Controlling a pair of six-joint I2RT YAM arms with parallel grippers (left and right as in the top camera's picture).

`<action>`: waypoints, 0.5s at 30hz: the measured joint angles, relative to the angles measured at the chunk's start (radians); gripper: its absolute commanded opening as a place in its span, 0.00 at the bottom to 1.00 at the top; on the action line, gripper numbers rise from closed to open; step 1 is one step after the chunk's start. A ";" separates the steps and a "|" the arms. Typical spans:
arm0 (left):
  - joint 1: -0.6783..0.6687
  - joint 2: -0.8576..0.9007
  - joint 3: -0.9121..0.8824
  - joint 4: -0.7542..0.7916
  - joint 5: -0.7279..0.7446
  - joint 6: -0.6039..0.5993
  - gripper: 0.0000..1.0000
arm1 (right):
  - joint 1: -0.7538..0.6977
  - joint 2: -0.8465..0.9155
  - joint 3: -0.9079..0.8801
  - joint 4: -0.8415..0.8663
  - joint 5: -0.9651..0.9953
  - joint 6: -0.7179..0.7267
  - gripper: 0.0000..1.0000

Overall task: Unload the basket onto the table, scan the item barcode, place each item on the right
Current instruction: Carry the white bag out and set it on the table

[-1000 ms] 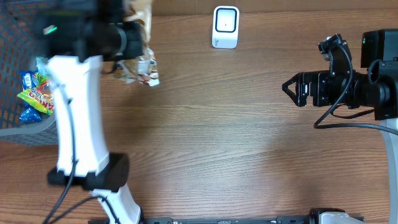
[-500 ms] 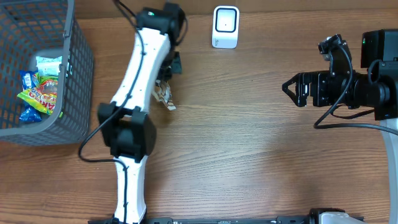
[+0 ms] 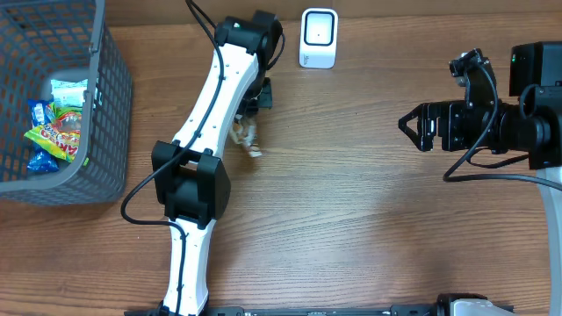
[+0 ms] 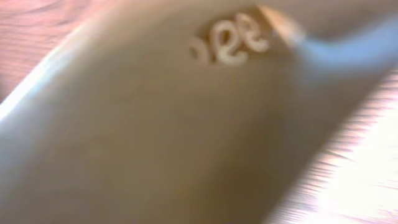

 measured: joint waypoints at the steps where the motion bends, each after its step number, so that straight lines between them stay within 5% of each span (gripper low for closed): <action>1: 0.004 0.000 0.000 0.009 0.041 0.027 0.04 | 0.000 0.000 0.000 -0.001 0.000 0.000 1.00; 4: 0.020 0.000 0.000 0.011 0.128 0.089 0.04 | 0.000 0.000 0.000 -0.003 0.000 0.000 1.00; 11: 0.077 0.000 -0.008 -0.043 0.140 0.146 0.22 | 0.000 0.000 0.000 -0.002 0.000 0.000 1.00; 15: 0.099 0.000 -0.025 -0.051 0.131 0.157 0.57 | 0.000 0.000 0.000 -0.002 0.000 0.000 1.00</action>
